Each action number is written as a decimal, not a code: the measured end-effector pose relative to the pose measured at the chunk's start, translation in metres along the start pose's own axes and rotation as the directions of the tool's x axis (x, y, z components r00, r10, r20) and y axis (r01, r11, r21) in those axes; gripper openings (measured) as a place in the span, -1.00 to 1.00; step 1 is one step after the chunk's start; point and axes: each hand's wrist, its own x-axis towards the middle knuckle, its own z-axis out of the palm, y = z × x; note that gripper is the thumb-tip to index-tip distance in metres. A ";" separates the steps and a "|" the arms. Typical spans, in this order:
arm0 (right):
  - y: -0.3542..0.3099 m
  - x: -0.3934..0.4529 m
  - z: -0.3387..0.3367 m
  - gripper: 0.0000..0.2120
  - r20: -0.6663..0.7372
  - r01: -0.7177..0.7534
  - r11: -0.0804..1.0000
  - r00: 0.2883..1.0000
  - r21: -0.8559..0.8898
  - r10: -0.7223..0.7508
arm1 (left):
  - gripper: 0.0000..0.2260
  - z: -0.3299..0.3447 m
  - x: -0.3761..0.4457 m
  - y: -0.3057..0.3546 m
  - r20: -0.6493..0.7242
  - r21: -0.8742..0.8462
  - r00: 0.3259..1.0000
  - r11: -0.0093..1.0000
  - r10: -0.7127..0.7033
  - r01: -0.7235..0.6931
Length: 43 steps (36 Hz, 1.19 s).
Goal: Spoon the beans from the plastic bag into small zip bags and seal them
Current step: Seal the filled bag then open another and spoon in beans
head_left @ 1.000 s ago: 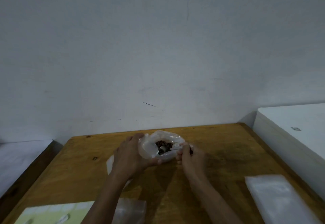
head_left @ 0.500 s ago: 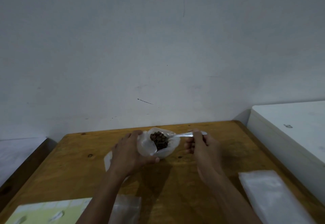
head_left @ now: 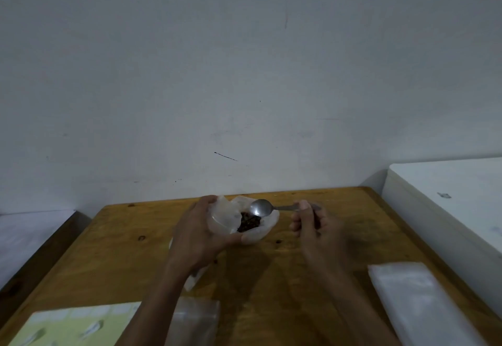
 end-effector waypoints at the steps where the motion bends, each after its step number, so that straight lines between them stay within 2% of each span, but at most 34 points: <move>1: 0.003 0.000 0.004 -0.80 0.010 0.008 0.999 1.000 -0.043 -0.008 | -0.02 -0.001 0.000 -0.001 -0.006 -0.001 1.000 1.000 -0.002 0.002; 6: 0.020 0.004 0.029 -0.81 0.103 0.007 0.974 0.995 -0.225 0.016 | -0.03 -0.006 -0.001 -0.003 -0.031 0.008 0.999 1.000 0.008 -0.007; 9: 0.031 0.001 0.046 -0.77 0.096 -0.101 0.969 0.988 -0.225 0.125 | -0.04 -0.009 -0.002 -0.004 -0.039 0.028 0.999 1.000 0.008 -0.007; 12: 0.031 -0.002 0.056 -0.74 0.060 -0.307 0.946 0.948 -0.105 0.314 | -0.03 -0.009 -0.002 -0.006 -0.034 0.054 0.999 0.999 0.009 -0.007; 16: 0.027 0.000 0.061 -0.76 0.017 -0.535 0.842 0.844 0.075 0.535 | -0.02 -0.007 -0.001 -0.006 -0.016 0.064 1.000 0.998 -0.009 0.010; 20: 0.027 0.003 0.058 -0.83 0.025 -0.618 0.751 0.776 0.232 0.630 | 0.00 -0.005 0.001 -0.008 -0.004 0.093 1.000 0.996 0.002 -0.002; 23: 0.026 0.008 0.050 -0.85 0.028 -0.630 0.719 0.758 0.293 0.652 | -0.01 -0.003 0.002 -0.009 -0.007 0.093 1.000 0.996 0.003 -0.002; 27: 0.022 0.014 0.038 -0.78 0.019 -0.586 0.735 0.786 0.340 0.618 | -0.02 -0.001 0.003 -0.009 -0.010 0.087 1.000 0.996 0.000 0.001; 34: -0.006 0.020 0.010 -0.76 0.021 -0.393 0.842 0.909 0.370 0.416 | -0.03 0.004 0.005 -0.005 0.012 0.091 1.000 0.996 0.014 -0.015; 38: -0.015 0.011 0.001 -0.74 0.058 -0.261 0.933 0.965 0.249 0.255 | 0.07 0.006 0.002 0.004 0.038 0.069 0.999 0.997 0.028 -0.031; 43: -0.019 -0.004 -0.008 -0.74 0.100 -0.070 0.988 0.993 0.137 0.057 | -0.03 0.007 -0.001 0.009 0.018 0.049 0.999 0.998 0.040 -0.041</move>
